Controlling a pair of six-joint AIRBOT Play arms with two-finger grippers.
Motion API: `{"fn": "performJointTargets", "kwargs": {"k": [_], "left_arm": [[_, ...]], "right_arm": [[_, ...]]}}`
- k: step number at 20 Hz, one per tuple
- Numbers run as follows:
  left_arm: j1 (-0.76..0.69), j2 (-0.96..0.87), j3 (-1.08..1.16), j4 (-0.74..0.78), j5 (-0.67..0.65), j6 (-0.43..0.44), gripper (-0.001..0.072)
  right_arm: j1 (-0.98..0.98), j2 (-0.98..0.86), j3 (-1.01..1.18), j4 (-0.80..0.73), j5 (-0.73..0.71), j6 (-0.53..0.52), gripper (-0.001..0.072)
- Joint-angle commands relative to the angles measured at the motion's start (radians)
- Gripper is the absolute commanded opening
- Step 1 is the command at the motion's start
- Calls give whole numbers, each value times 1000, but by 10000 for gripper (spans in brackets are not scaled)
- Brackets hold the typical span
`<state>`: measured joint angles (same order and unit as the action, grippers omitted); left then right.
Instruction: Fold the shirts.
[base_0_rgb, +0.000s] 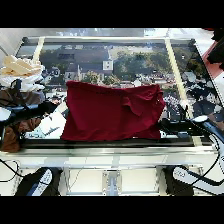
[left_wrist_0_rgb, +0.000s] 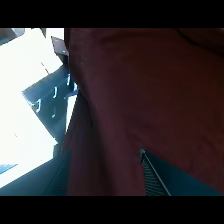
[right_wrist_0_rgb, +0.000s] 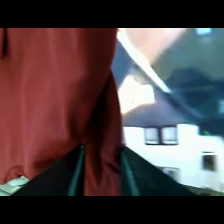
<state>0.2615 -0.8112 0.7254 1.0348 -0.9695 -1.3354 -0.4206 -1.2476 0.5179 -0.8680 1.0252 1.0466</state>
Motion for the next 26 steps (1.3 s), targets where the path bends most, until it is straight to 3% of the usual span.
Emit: {"fn": "performJointTargets", "kwargs": {"k": [1, 2, 4, 5, 8, 11, 13, 15, 17, 18, 21, 24, 26], "left_arm": [[0, 1, 0, -6, -2, 0, 477], [0, 1, 0, -7, -2, 0, 477], [0, 1, 0, -7, -2, 0, 478], [0, 1, 0, -6, -2, 1, 477], [0, 4, 0, -11, -4, 1, 478], [0, 61, 3, 50, -34, 60, 477], [1, 111, -14, 303, -119, -68, 477], [1, 172, -88, 535, -133, -325, 469], [1, 233, -200, 551, -108, -542, 468], [1, 248, -251, 505, -109, -608, 469], [1, 254, -404, 294, -70, -689, 468], [1, 254, -511, 51, 75, -696, 468], [0, 254, -549, 35, 71, -704, 468]], "right_arm": [[1, -1, -1, -24, -7, 3, 241], [1, -1, 0, -26, -18, 3, 240], [1, -1, 0, -26, -43, 0, 62], [1, -1, 0, -26, -56, 0, 25], [1, -1, 0, -22, -63, 1, 25], [0, -1, 0, -22, -51, 1, 25], [0, -1, 0, -22, -52, 0, 25], [0, -1, 0, -22, -51, 0, 25], [1, -1, 0, -22, -52, -3, 25], [1, -1, 0, -22, -52, -8, 25], [1, -1, 0, -9, -50, -26, 25], [1, -1, 0, -6, -36, -36, 25], [0, -1, 0, -3, -23, -53, 25]]}}
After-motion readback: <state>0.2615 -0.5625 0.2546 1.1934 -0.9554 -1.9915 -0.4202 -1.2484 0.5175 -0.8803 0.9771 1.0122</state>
